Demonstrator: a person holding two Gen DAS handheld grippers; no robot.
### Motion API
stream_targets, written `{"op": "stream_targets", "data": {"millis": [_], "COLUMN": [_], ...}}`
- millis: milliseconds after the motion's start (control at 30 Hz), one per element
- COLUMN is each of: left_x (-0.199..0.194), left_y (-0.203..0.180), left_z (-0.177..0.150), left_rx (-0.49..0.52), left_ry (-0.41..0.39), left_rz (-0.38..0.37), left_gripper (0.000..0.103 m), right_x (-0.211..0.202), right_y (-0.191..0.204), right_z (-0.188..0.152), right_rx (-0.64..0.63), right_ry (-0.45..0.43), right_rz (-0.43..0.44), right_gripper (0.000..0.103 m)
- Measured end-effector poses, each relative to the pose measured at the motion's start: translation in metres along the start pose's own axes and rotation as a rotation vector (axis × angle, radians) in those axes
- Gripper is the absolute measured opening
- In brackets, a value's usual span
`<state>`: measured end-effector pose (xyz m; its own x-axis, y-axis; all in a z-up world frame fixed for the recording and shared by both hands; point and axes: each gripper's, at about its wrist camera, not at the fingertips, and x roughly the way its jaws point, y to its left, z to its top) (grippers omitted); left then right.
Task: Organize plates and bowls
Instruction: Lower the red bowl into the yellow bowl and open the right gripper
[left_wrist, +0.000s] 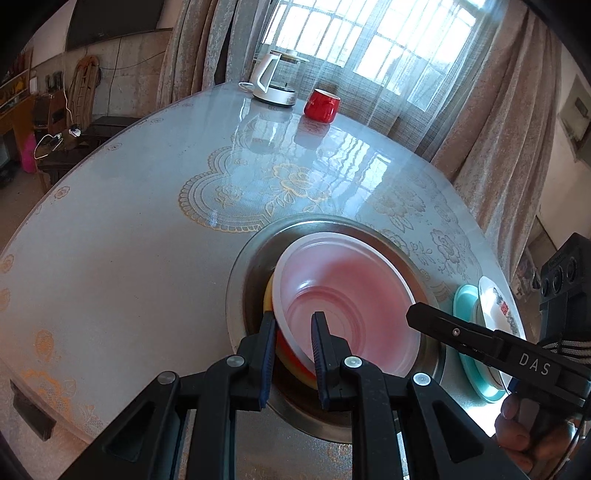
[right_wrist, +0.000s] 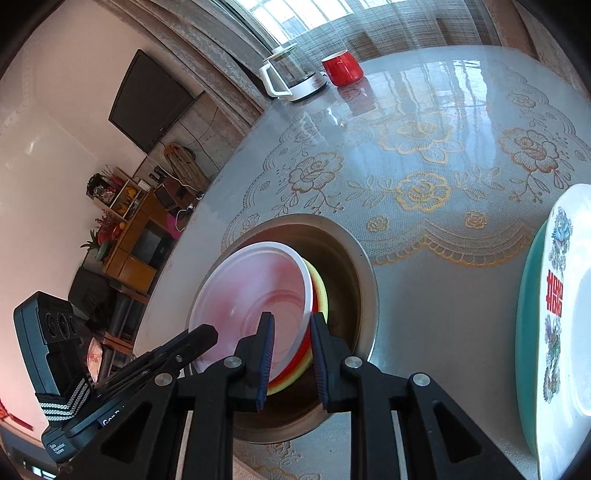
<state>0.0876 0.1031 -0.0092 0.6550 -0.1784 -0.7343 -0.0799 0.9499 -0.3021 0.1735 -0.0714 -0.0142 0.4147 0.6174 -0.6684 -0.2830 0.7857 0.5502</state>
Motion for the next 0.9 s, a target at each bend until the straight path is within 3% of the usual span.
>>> {"op": "stream_targets", "data": {"millis": [333,900], "left_x": [0.005,-0.006], "left_y": [-0.014,-0.012], "left_z": [-0.003,-0.007], "left_rx": [0.085,0.061], "left_ry": [-0.034,-0.052], "left_rz": [0.064,0.075], "left_gripper": [0.018,0.031], "right_x": [-0.002,-0.017], "right_y": [0.01,0.0], "right_z": [-0.01,-0.015], "right_rx": [-0.093,-0.047], "right_ry": [-0.04,-0.086], "right_rz": [-0.076,-0.054], "right_gripper": [0.021,0.027]}}
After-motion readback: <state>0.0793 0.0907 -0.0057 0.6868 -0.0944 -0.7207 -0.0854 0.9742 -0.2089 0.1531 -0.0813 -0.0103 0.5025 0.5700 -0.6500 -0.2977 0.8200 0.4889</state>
